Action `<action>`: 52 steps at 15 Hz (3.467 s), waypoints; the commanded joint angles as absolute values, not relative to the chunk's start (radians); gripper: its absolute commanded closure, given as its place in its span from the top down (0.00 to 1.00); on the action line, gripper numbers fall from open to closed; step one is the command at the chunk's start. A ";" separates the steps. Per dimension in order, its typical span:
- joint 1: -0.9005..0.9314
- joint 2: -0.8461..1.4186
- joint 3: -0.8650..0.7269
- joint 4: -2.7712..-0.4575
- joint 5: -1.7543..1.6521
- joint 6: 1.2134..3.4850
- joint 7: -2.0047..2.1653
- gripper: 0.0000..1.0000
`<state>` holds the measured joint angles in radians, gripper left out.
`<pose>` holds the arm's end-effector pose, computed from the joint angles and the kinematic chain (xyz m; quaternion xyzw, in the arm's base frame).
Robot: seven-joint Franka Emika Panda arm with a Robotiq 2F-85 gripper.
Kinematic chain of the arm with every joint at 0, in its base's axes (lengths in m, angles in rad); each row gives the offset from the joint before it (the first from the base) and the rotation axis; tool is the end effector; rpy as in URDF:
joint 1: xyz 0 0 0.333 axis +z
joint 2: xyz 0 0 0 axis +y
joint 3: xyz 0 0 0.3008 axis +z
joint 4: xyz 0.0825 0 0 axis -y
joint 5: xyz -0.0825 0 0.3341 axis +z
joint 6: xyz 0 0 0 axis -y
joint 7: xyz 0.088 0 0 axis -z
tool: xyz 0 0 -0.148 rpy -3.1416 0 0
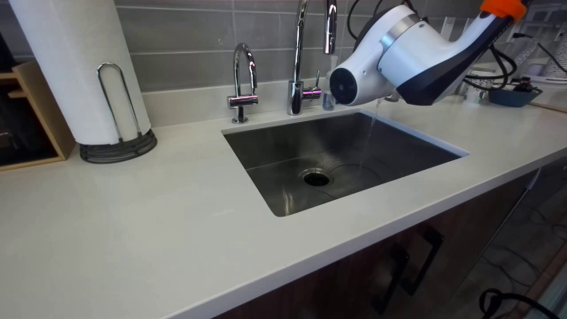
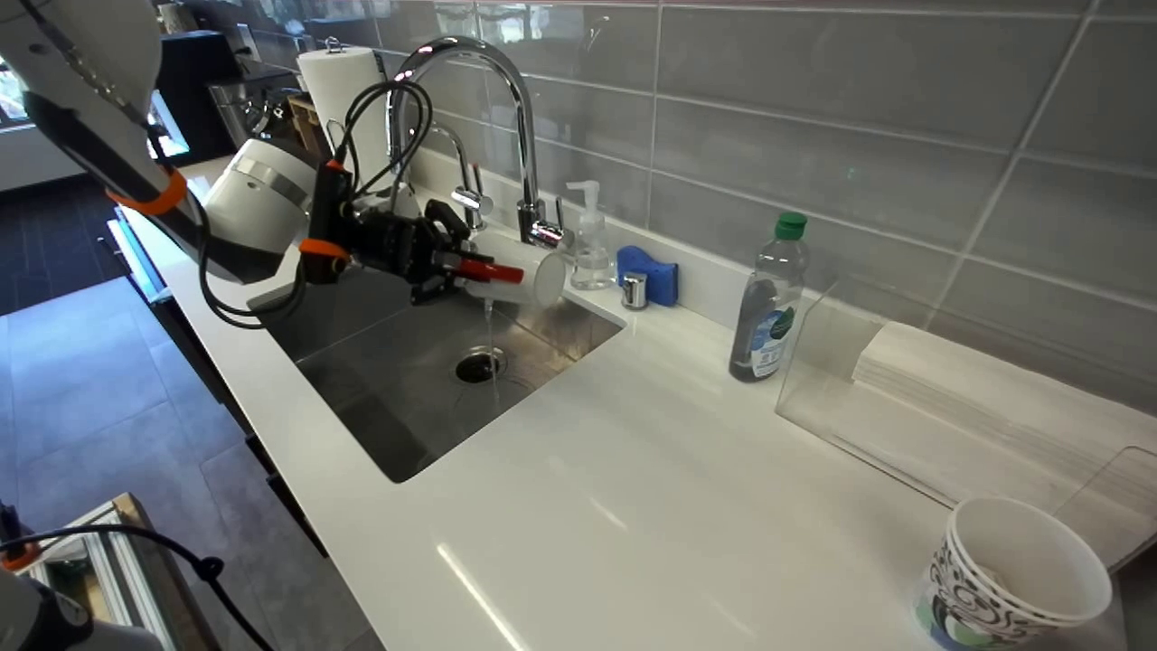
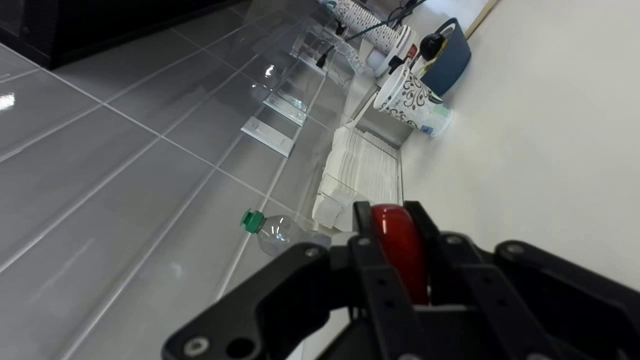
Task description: Pour the water in the mug, into the sink
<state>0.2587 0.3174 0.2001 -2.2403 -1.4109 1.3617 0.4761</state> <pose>0.4602 0.0456 0.2919 0.6522 0.2484 -0.1157 0.7068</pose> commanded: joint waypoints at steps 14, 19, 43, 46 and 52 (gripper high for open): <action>0.276 0.380 0.217 -2.216 -1.504 1.135 0.597 0.05; 0.263 0.368 0.226 -2.217 -1.482 1.176 0.576 0.05; 0.132 0.028 0.190 -2.238 -1.076 1.617 0.238 0.05; 0.095 -0.052 0.140 -2.267 -0.997 1.736 0.182 0.05; 0.011 -0.188 0.005 -2.338 -0.841 1.992 0.123 0.05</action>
<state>0.0457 -0.0821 0.0572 -2.2773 -0.9192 1.8782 0.1694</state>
